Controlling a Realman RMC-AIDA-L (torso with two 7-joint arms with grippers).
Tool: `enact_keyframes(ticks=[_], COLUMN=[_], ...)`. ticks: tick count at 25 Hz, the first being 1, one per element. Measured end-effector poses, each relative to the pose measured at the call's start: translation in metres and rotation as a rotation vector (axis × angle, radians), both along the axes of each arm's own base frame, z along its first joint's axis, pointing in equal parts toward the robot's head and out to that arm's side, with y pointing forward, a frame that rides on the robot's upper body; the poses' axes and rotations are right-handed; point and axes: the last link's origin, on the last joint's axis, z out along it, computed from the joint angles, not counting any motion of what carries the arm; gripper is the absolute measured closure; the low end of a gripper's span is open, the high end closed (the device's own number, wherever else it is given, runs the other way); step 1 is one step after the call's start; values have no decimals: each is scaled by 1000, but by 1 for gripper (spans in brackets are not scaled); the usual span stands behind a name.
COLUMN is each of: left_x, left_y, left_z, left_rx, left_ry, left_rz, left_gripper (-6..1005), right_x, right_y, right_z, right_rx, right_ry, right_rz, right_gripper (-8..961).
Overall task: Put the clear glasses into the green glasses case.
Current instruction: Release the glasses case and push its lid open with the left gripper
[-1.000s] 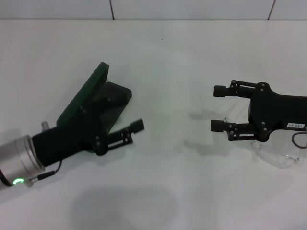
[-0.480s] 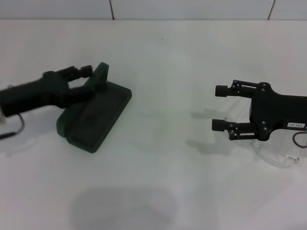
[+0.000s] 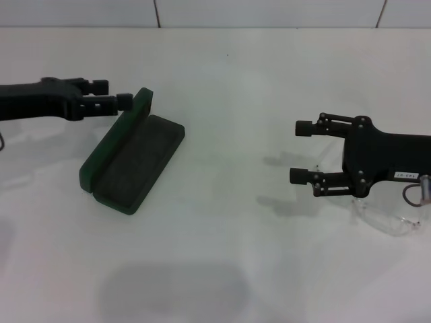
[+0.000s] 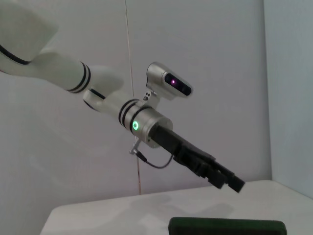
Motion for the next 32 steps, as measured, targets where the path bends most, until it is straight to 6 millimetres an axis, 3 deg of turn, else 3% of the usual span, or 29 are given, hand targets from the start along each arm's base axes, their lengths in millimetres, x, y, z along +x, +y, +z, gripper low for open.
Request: enact_keyframes(ticks=[6,19,32], left_x=[0,-21,-16], left_y=[-5,-8,8], left_z=[-3,-15,-33], left_rx=[-20,7,-27], left_ry=[18,82,152], left_rz=[17,97,121], left_gripper=[186,185,185], right_x=[0,-5,-4], right_y=[1,0,-2], right_z=[-2,-7,-8], right_rx=[2,-12,-17], right_ry=[-5,-22,-25], right_rz=[-2,30,28], right_gripper=[142,143,143])
